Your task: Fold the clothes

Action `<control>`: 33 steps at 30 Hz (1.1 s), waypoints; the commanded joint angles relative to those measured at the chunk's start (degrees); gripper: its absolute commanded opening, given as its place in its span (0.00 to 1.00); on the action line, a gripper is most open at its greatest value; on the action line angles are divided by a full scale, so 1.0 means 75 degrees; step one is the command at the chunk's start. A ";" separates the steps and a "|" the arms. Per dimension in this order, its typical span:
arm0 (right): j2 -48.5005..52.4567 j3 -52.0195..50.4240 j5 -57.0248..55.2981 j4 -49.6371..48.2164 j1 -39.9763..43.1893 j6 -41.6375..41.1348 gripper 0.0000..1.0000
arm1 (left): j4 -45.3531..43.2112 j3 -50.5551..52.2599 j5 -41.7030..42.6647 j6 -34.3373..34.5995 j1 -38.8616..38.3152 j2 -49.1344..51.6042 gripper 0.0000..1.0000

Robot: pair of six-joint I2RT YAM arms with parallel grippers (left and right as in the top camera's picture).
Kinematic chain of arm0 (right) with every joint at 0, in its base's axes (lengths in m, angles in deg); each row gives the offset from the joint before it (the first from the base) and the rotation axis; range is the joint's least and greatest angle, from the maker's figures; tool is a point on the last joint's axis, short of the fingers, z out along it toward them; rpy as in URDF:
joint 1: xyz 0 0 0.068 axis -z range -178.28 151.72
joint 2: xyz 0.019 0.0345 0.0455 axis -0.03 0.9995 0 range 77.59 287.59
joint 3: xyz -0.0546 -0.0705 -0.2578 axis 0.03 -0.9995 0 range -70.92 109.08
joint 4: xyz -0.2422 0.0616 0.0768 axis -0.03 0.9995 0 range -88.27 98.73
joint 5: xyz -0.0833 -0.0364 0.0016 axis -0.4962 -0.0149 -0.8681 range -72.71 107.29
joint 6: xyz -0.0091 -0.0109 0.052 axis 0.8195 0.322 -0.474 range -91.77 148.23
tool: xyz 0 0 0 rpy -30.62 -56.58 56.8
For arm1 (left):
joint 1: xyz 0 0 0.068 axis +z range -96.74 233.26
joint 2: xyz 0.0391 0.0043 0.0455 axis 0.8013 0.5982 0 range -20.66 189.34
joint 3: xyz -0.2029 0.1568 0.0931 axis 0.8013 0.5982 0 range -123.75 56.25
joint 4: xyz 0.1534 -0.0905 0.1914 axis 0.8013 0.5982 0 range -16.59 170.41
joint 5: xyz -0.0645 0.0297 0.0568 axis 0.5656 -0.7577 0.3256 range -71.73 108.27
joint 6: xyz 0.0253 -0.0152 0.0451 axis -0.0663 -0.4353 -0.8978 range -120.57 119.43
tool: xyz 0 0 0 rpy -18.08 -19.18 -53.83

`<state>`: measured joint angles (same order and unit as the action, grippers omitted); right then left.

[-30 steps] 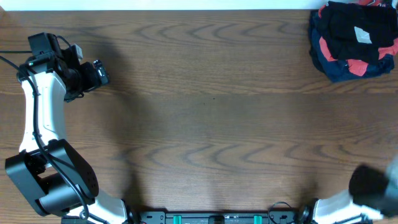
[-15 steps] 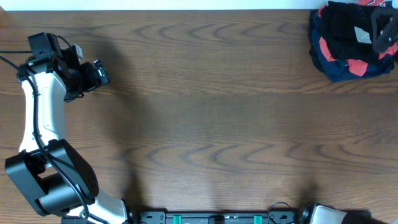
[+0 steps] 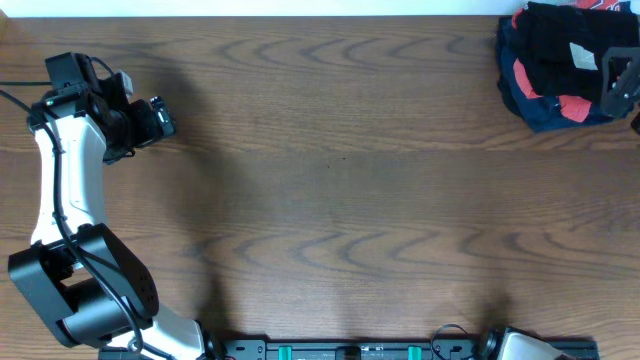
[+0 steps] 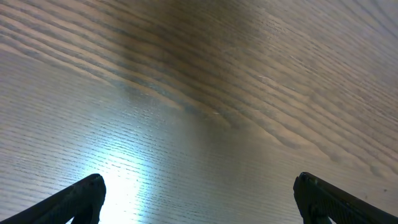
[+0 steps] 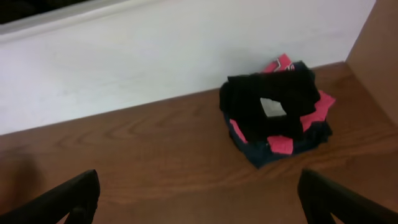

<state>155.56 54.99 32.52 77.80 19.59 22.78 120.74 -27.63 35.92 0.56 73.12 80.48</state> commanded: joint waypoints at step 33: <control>-0.8804 -1.4886 -0.2107 -0.9585 -0.1711 -0.1443 0.99 | -0.0003 0.0061 -0.0041 0.0000 0.0006 -0.0154 0.98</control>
<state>93.27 -53.16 19.47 6.55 8.05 13.25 120.74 -27.58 35.90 0.56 73.12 80.48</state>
